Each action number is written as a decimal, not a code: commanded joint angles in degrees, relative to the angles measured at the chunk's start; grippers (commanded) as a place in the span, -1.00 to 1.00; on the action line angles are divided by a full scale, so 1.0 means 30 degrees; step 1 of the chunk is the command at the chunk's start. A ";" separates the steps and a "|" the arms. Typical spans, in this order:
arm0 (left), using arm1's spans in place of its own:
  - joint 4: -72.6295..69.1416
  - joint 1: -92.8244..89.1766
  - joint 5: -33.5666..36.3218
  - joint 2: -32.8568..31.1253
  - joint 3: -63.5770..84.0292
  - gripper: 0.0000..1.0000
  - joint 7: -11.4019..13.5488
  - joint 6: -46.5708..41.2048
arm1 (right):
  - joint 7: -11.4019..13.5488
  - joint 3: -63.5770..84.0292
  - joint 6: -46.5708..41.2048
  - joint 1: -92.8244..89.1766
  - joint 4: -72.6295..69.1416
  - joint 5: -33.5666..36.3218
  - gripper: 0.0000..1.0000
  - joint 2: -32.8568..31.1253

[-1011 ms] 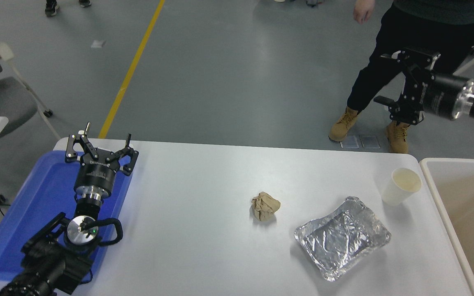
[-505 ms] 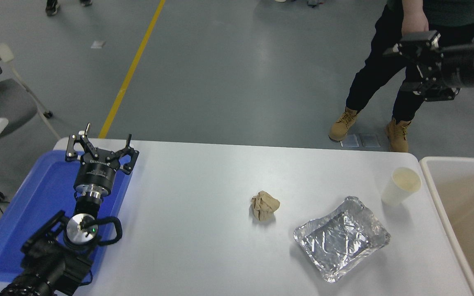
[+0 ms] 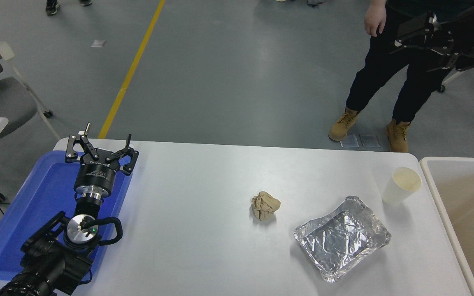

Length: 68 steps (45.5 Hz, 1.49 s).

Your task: Pick up paper cup place in dustbin

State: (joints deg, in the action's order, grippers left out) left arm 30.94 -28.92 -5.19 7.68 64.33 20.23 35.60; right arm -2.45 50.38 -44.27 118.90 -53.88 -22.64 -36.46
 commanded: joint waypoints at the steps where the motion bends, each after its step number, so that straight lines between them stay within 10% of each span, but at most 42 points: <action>1: 0.0000 0.0000 0.0000 0.0019 0.0002 1.00 -0.0004 -0.0031 | -0.0005 0.2335 -0.0245 0.3019 -0.4886 -0.1303 1.00 -0.0299; 28: 0.0000 0.0029 0.0000 0.0019 0.0002 1.00 -0.0004 -0.0031 | -0.0005 0.7229 -0.0245 0.8324 -1.4530 -0.1918 1.00 -0.0651; 68: 0.0000 0.0000 0.0000 0.0019 0.0002 1.00 -0.0004 -0.0031 | 0.0171 0.7466 -0.0245 0.6541 -1.0843 -0.3673 1.00 -0.0855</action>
State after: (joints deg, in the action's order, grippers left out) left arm 30.94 -28.93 -5.19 7.73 64.34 20.22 35.55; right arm -1.86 73.54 -45.00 144.31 -93.88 -29.91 -38.59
